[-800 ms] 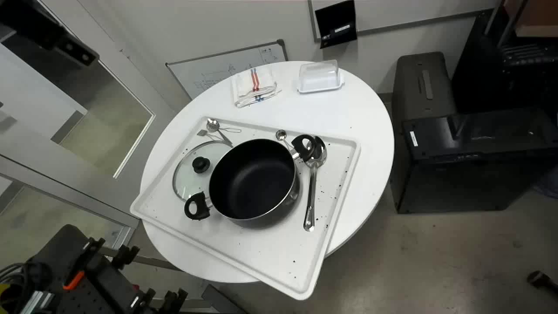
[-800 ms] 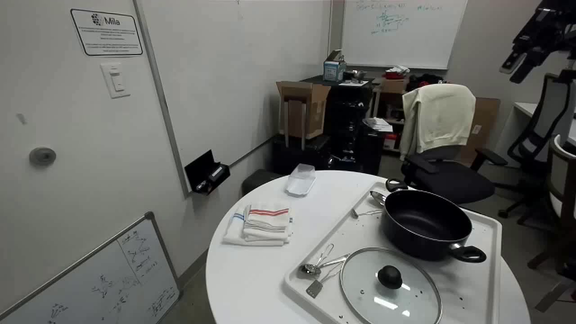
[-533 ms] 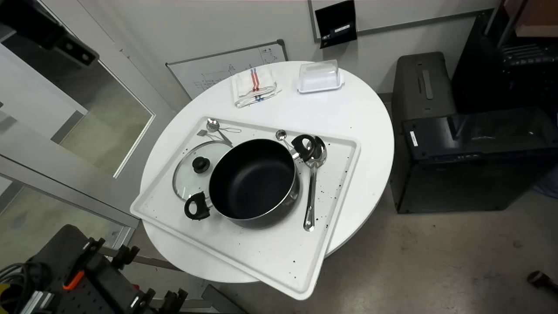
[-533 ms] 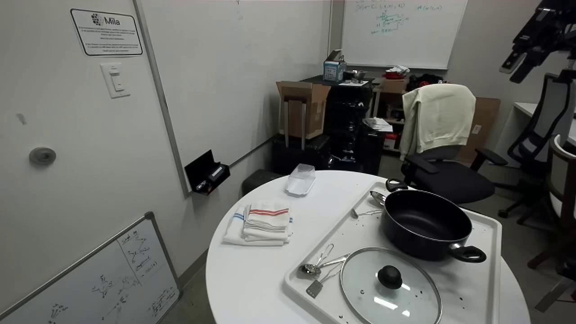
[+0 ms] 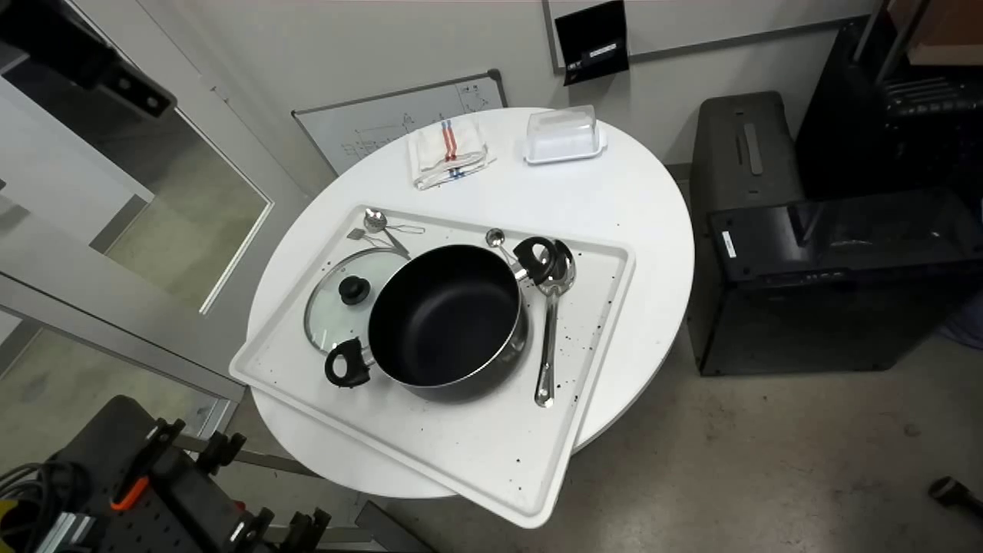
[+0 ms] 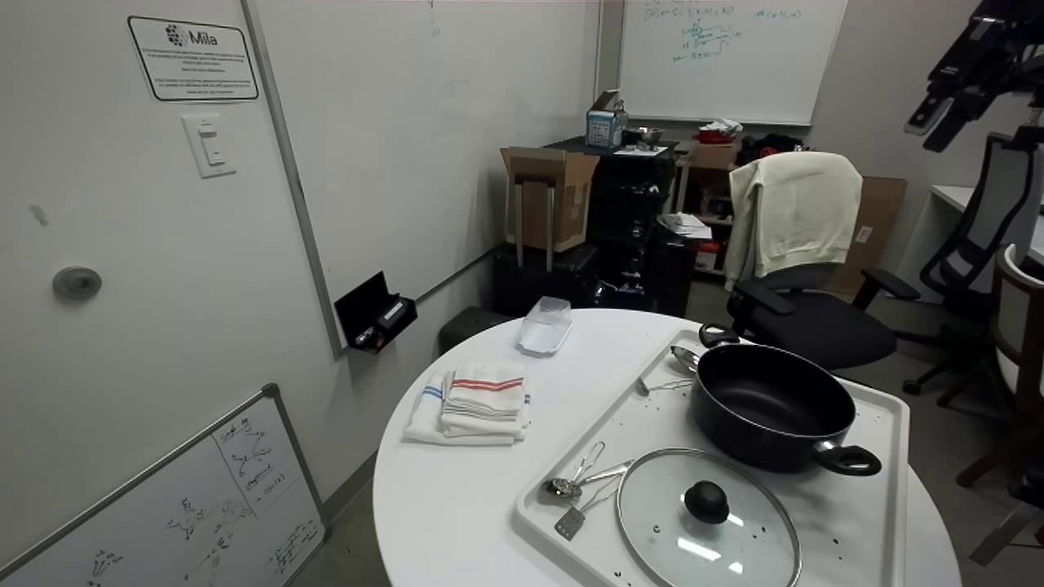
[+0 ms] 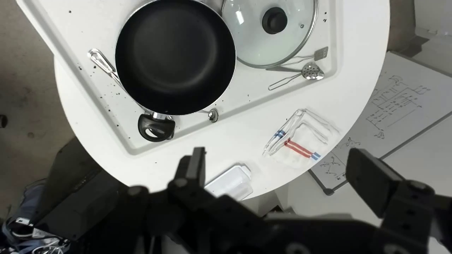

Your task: Put the glass lid on the black pot.

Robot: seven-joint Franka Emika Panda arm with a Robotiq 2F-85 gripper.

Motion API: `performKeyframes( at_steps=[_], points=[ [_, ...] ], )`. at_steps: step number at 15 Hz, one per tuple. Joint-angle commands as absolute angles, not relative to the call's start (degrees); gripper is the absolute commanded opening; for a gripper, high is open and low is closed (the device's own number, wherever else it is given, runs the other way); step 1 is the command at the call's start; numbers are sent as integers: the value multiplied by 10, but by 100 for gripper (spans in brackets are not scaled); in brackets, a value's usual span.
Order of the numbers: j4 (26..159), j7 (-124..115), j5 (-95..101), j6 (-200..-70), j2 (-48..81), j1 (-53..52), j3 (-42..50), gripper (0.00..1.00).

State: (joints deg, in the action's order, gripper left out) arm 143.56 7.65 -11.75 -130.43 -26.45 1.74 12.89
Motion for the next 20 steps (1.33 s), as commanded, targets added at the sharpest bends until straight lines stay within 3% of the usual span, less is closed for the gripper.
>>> performKeyframes(
  at_steps=[1,12,20],
  points=[
    [1438,51,-108,-1354,-238,31,96,100],
    [1414,-37,3,-1437,-67,14,-11,100],
    [1360,-116,106,-1489,107,-35,-37,100]
  ],
)
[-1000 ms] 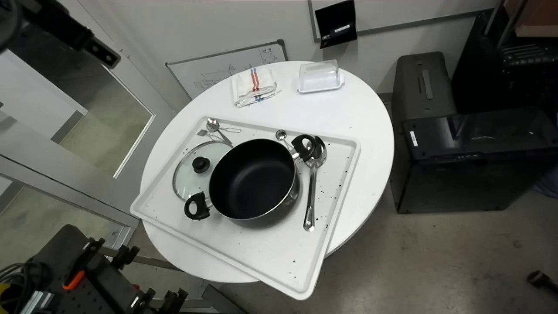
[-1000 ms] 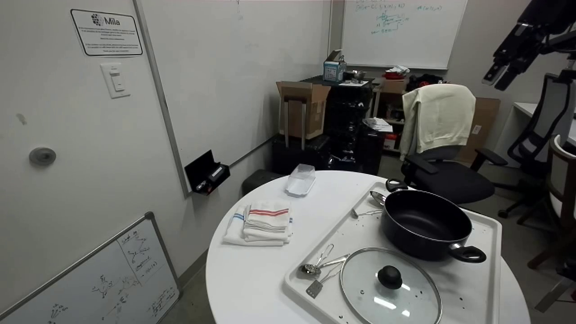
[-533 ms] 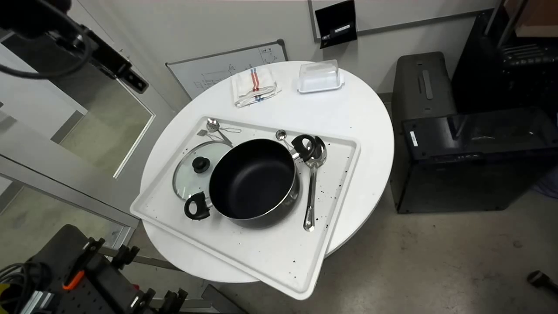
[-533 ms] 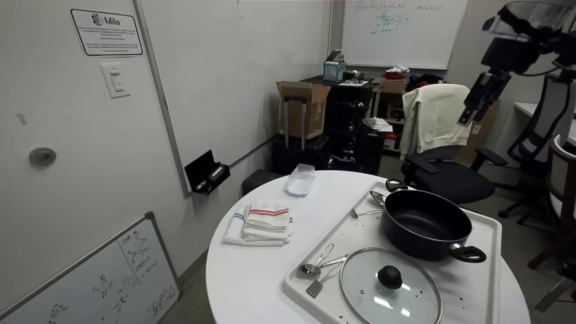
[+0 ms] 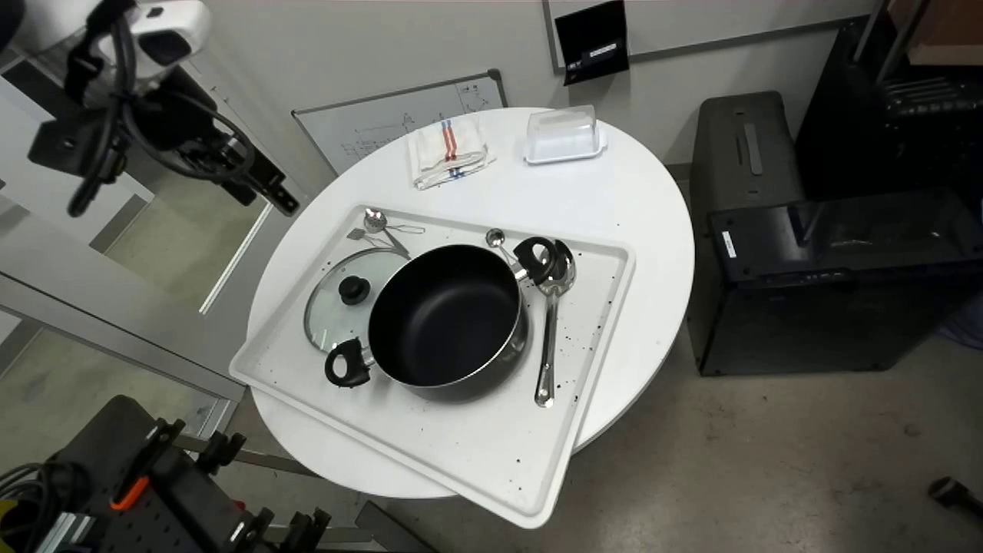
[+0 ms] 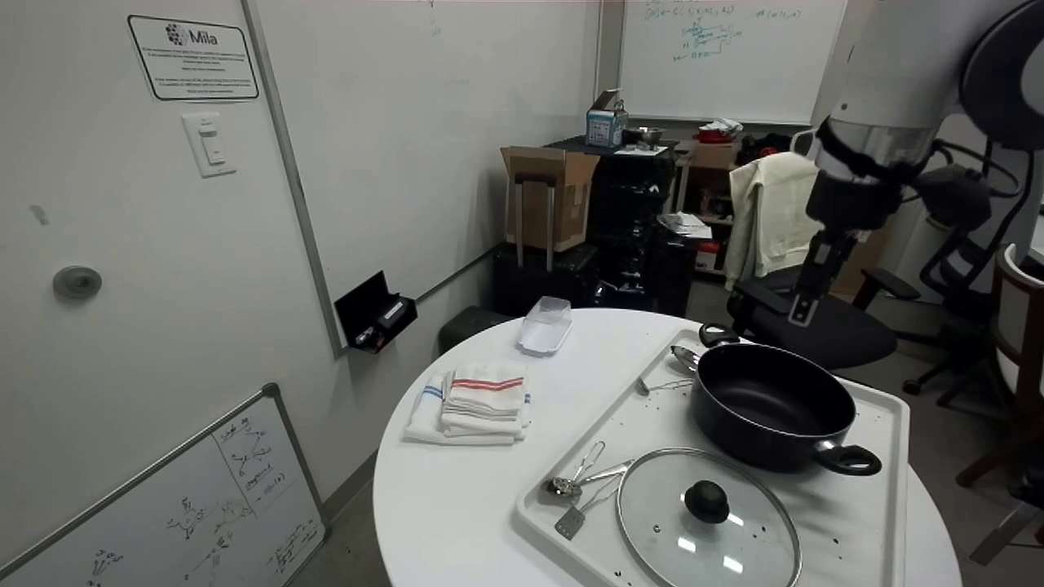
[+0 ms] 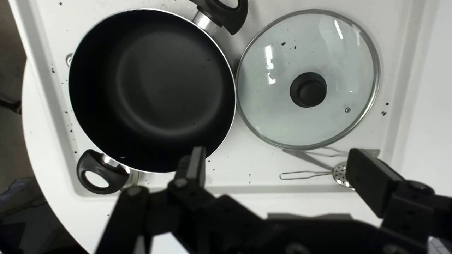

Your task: Put the glass lid on the black pot.

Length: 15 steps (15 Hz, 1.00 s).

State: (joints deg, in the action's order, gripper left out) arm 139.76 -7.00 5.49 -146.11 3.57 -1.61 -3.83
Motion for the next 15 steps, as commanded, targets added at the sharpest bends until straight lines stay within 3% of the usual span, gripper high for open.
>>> performKeyframes(
  at_steps=[1,7,15],
  points=[
    [1349,-124,120,-1496,128,-45,-33,100],
    [1275,-208,215,-1540,262,-128,14,100],
    [1194,-207,188,-1544,401,-197,37,100]
  ],
)
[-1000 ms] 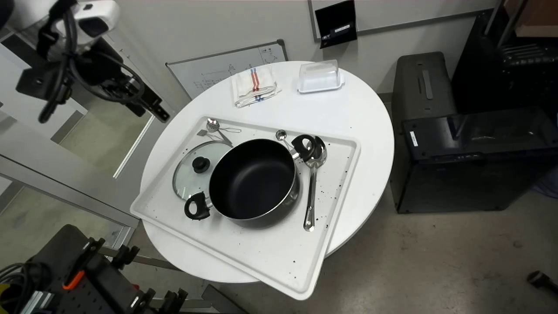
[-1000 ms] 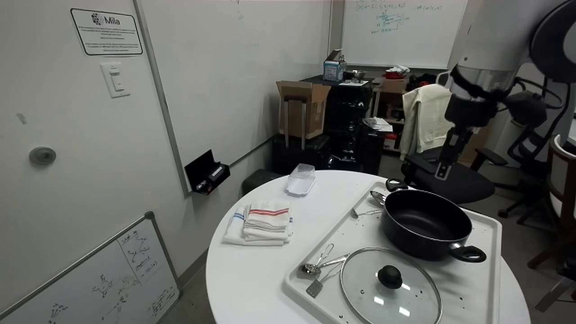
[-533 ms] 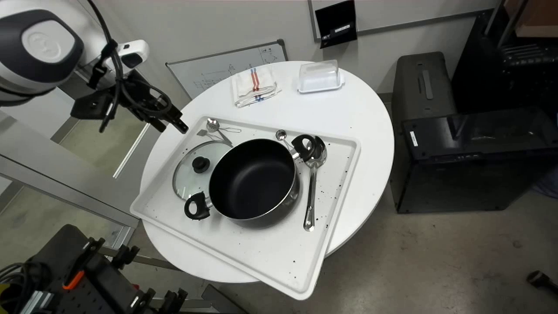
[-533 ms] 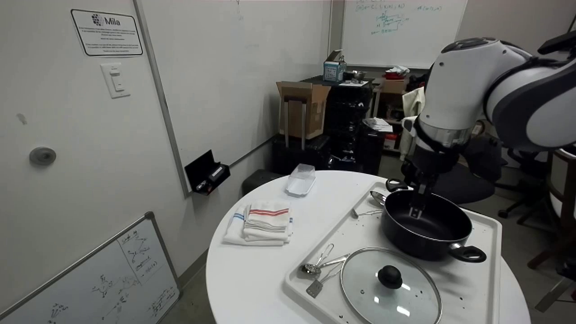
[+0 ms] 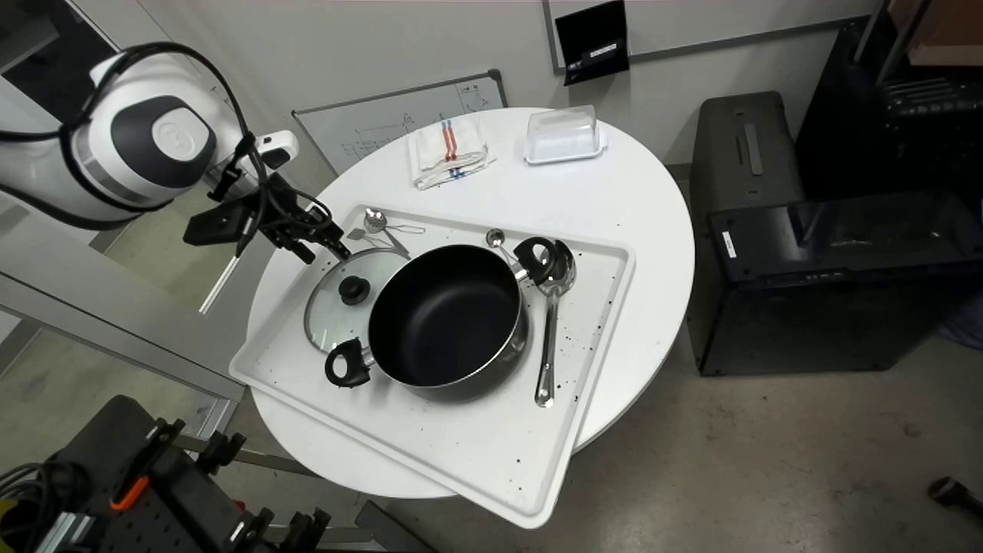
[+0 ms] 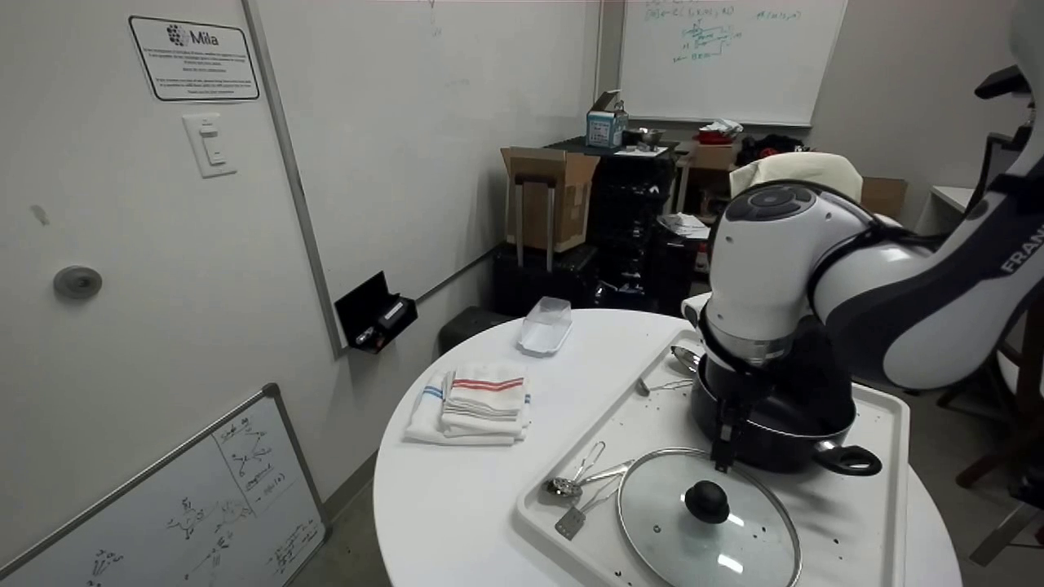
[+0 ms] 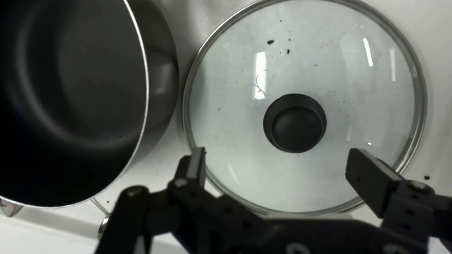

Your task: Put the glass lid on the black pot.

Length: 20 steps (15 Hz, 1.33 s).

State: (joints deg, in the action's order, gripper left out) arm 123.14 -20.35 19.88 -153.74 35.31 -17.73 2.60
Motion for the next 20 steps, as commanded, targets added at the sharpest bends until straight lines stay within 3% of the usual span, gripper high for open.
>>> performKeyframes(
  at_steps=[1,19,20],
  points=[
    [1186,-205,184,-1543,413,-200,37,100],
    [1119,-180,132,-1541,500,-193,29,100],
    [1119,-179,131,-1542,500,-193,29,75]
  ],
)
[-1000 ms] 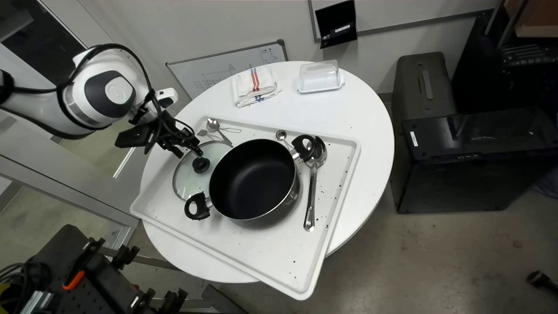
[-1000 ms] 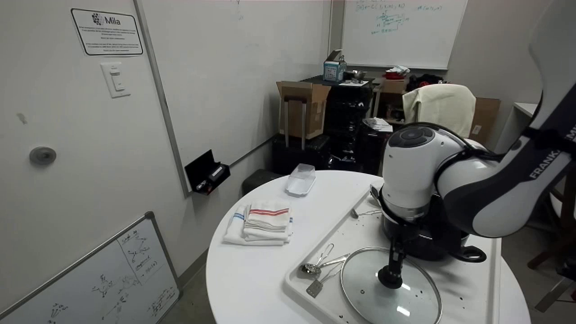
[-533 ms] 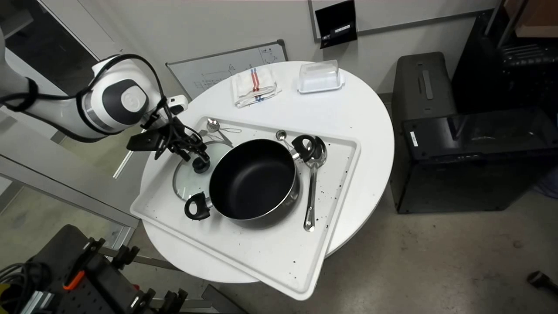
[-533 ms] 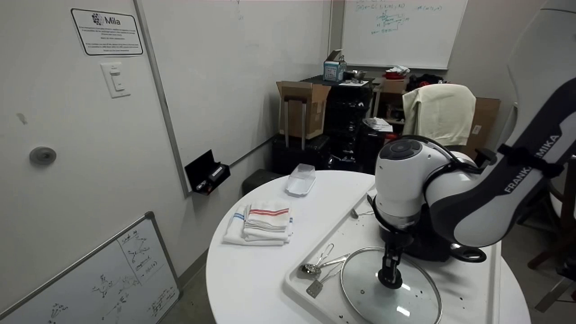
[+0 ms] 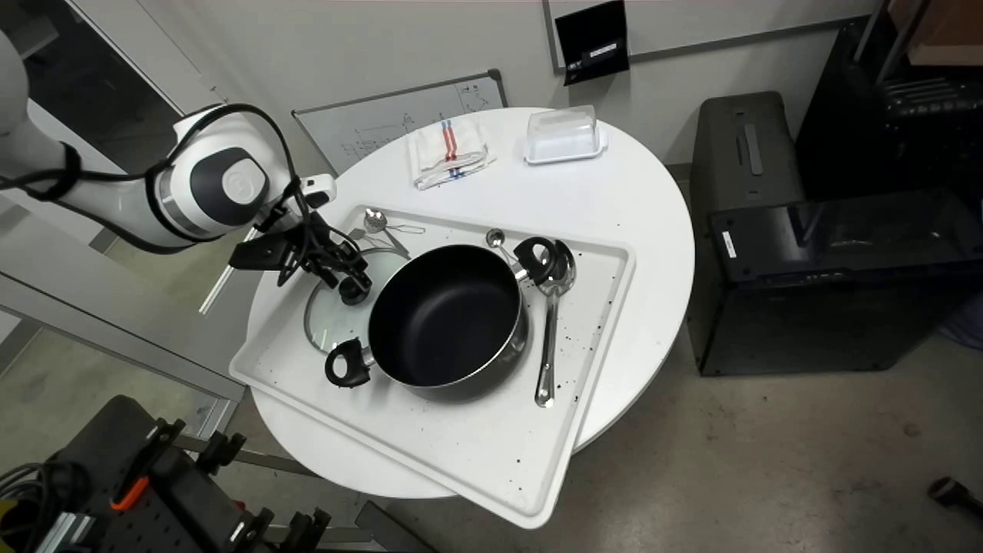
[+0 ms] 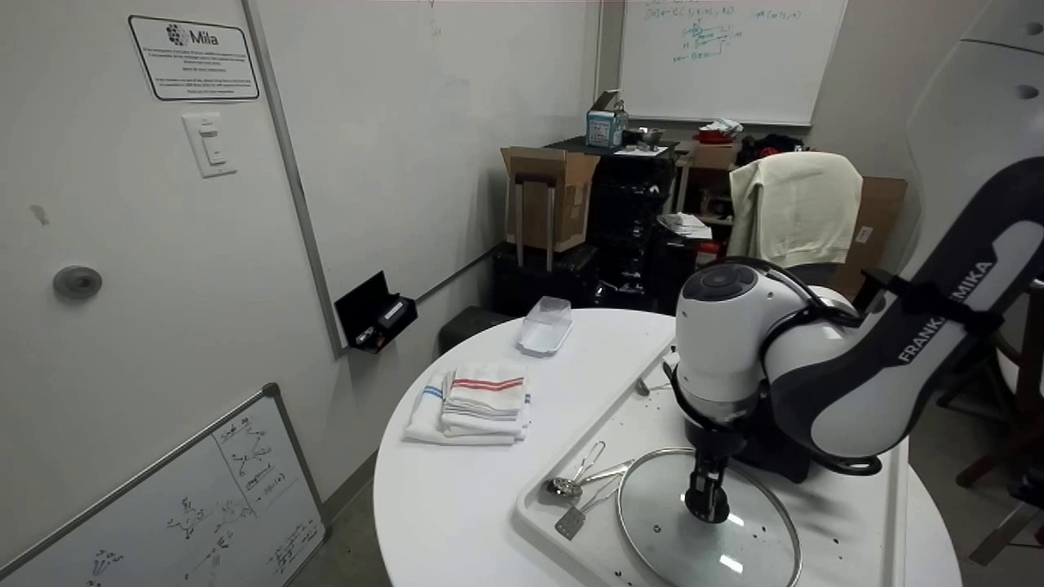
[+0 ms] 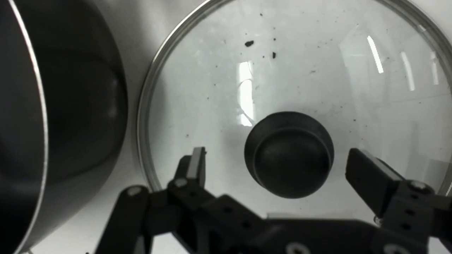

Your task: Put the glass lid on the black pot.

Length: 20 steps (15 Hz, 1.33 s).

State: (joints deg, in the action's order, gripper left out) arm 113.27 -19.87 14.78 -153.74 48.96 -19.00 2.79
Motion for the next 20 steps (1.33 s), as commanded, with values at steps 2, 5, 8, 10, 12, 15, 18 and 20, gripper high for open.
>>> performKeyframes(
  at_steps=[2,5,8,10,12,15,18,20],
  points=[
    [1118,-177,131,-1544,500,-193,28,67],
    [1117,-173,127,-1542,498,-190,25,45],
    [1116,-168,121,-1541,496,-188,22,24],
    [1121,-164,118,-1539,491,-186,20,24],
    [1135,-167,123,-1548,476,-191,25,24],
    [1162,-158,129,-1546,448,-193,26,24],
    [1188,-148,135,-1546,419,-196,27,24],
    [1209,-141,137,-1544,395,-197,26,24]
  ],
)
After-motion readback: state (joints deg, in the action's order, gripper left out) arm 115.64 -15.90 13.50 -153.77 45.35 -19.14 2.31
